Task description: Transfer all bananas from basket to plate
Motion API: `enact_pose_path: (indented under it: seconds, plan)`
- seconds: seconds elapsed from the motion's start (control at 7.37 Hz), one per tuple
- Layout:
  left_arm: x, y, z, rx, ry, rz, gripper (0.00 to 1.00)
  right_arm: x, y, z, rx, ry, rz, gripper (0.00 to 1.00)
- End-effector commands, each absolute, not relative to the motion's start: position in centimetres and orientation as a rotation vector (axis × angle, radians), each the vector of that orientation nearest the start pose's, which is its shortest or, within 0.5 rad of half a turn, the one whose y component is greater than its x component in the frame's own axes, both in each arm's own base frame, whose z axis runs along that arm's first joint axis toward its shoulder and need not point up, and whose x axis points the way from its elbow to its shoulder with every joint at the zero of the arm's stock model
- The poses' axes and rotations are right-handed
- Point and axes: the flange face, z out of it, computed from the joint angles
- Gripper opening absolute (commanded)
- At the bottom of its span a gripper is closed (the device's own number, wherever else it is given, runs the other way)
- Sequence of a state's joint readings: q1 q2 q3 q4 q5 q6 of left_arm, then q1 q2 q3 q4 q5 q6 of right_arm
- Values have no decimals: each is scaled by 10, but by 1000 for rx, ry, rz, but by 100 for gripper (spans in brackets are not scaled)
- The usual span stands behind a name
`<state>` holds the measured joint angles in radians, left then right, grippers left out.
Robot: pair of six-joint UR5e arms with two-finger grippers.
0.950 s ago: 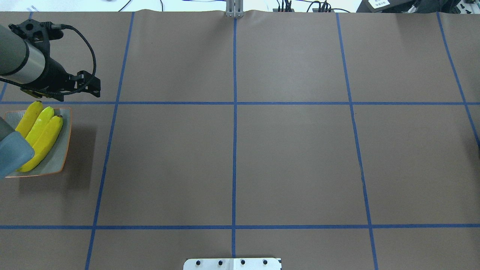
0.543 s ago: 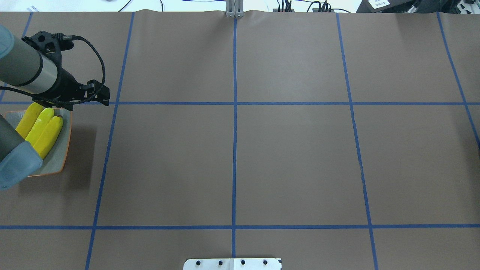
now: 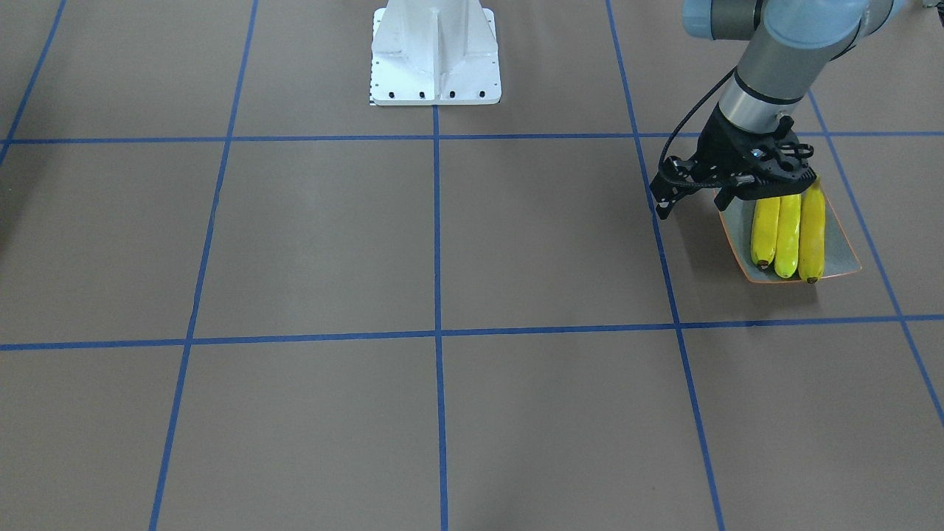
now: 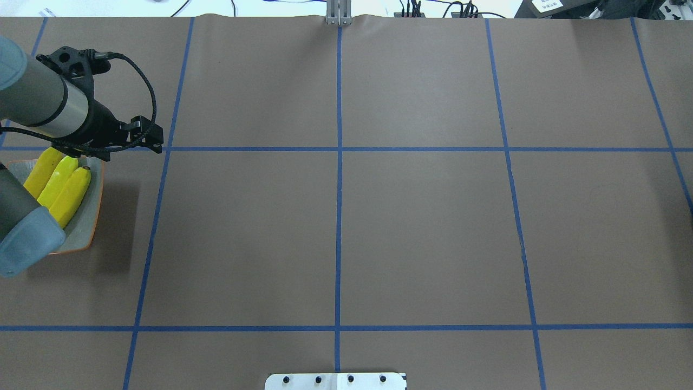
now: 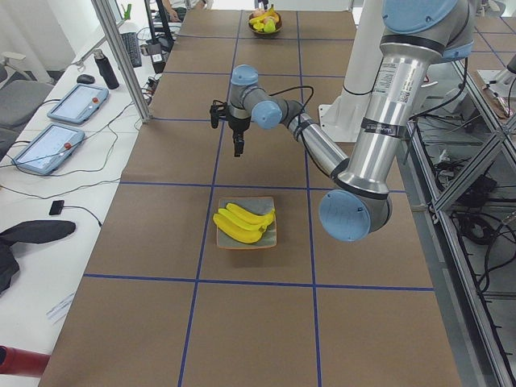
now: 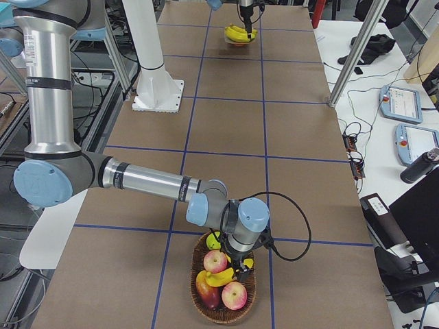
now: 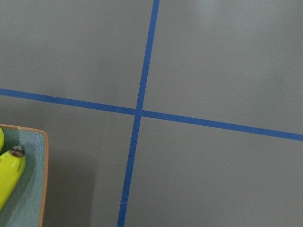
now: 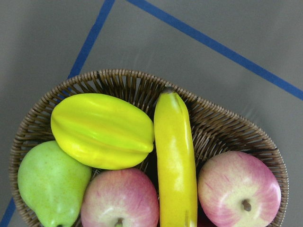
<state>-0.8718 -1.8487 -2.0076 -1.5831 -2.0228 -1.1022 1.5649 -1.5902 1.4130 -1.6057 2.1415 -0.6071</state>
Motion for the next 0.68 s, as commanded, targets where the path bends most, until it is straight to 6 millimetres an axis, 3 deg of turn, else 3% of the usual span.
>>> enact_pose_path:
  seconds: [0.0,0.14,0.54]
  plan:
    - [287,-476,310,102,836,-223,100,51,-460,774,-90,-560,-612,97]
    - [287,-476,309,104,837,-224,100,35,-465,778,-108,-560,-647,96]
    - [297,-473,297,92,858,-246,100,31,-469,789,-123,-562,-759,94]
